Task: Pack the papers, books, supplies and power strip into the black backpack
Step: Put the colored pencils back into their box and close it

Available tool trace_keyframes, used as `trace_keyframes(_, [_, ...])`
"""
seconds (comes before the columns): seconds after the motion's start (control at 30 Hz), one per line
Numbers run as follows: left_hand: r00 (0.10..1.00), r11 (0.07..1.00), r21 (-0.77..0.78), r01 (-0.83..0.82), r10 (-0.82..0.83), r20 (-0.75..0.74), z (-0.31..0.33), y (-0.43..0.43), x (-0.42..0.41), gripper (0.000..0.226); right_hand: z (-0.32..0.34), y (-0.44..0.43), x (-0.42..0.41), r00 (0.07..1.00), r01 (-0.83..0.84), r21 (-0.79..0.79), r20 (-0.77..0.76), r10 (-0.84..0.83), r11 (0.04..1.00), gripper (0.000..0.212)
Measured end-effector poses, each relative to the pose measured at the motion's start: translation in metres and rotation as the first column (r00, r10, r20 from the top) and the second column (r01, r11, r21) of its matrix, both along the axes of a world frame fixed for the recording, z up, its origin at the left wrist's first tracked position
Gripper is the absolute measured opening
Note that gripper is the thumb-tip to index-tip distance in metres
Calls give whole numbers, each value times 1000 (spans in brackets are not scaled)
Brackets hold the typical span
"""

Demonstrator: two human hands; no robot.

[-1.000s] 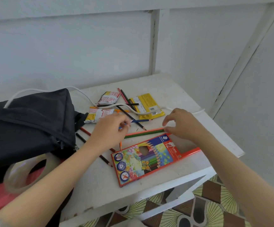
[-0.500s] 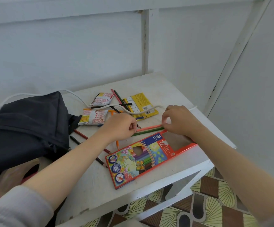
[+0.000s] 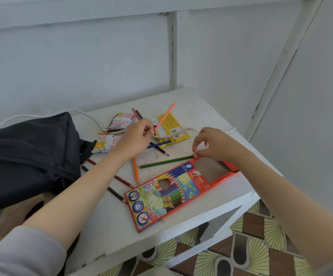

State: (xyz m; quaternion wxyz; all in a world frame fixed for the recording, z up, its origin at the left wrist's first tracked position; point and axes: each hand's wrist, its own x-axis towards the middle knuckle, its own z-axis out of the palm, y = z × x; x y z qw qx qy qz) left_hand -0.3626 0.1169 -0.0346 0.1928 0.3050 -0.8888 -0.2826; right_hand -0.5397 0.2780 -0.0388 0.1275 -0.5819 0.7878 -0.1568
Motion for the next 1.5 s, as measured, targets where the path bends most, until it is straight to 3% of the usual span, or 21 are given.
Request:
trace_keyframes(0.1, [986,989,133,-61,80,-143,3,5,-2,6,0,-5,3,999,-37,18,-16,37,999,7])
trace_keyframes(0.3, [934,948,310,-72,172,-312,9,17,-6,14,0,-15,9,965,-86,53,-243,96,995,11])
trace_keyframes(0.37, [920,937,344,-60,185,-346,12,22,-5,18,-1,-16,6,972,-85,40,-217,92,996,10])
trace_keyframes(0.47, [898,924,380,-47,206,-389,15,27,-4,18,3,-9,-4,999,13,-65,53,-10,998,9])
trace_keyframes(0.53, [891,922,385,-42,209,-402,15,29,-4,18,10,1,-10,936,167,-192,340,-94,967,14])
trace_keyframes(0.67, [878,919,395,4,186,-442,17,40,-9,17,20,33,-18,572,558,-347,819,-47,754,15])
trace_keyframes(0.73, [872,913,403,60,148,-466,18,51,-15,22,21,50,-20,428,703,-357,903,36,615,18])
trace_keyframes(0.8, [871,895,425,136,97,-482,16,62,-24,25,22,65,-20,374,791,-351,925,58,500,16])
trace_keyframes(0.97, [890,892,388,233,-35,-454,1,84,-45,30,18,90,-16,461,847,-376,872,-166,377,7])
trace_keyframes(1.13, [918,917,288,275,-162,-362,-7,96,-56,25,12,95,-10,502,845,-389,812,-298,366,19])
trace_keyframes(1.33, [930,930,255,264,-175,-325,-16,96,-64,16,-2,83,1,589,789,-377,689,-423,485,16])
trace_keyframes(1.5, [935,929,283,238,-139,-327,-32,98,-65,19,-16,79,14,650,718,-318,625,-432,619,28])
